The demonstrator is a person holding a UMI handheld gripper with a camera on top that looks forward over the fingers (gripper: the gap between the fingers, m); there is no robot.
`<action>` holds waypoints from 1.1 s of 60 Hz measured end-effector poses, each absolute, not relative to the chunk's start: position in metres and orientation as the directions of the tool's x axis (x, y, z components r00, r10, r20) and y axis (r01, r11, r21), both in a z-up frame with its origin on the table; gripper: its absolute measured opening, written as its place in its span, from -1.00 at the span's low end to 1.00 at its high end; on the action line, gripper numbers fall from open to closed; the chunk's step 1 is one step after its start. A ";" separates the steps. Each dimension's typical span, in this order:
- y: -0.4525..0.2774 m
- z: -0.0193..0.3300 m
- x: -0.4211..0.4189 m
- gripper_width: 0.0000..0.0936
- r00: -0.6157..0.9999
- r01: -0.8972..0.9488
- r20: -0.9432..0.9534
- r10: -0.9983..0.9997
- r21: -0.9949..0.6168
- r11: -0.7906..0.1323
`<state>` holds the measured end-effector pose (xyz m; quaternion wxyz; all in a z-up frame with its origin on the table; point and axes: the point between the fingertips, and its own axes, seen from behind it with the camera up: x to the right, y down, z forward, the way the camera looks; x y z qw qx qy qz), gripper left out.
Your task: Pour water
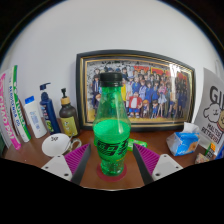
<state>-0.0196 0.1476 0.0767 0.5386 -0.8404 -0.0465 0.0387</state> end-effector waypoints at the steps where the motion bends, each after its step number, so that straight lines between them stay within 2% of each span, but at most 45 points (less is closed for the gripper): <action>1: 0.144 0.077 -0.020 0.82 0.993 0.038 -0.013 0.118 -0.906 -0.421; 10: 0.096 0.090 -0.022 0.82 0.998 0.035 0.005 0.064 -0.872 -0.487; 19: 0.015 0.114 -0.049 0.83 1.000 -0.001 -0.014 0.019 -0.826 -0.563; 34: -0.131 0.166 -0.102 0.83 0.999 0.024 0.048 -0.024 -0.793 -0.608; 48: -0.216 0.204 -0.136 0.82 0.997 0.045 0.071 -0.021 -0.810 -0.585; 66: -0.247 0.223 -0.132 0.82 0.996 0.055 0.087 -0.031 -0.830 -0.555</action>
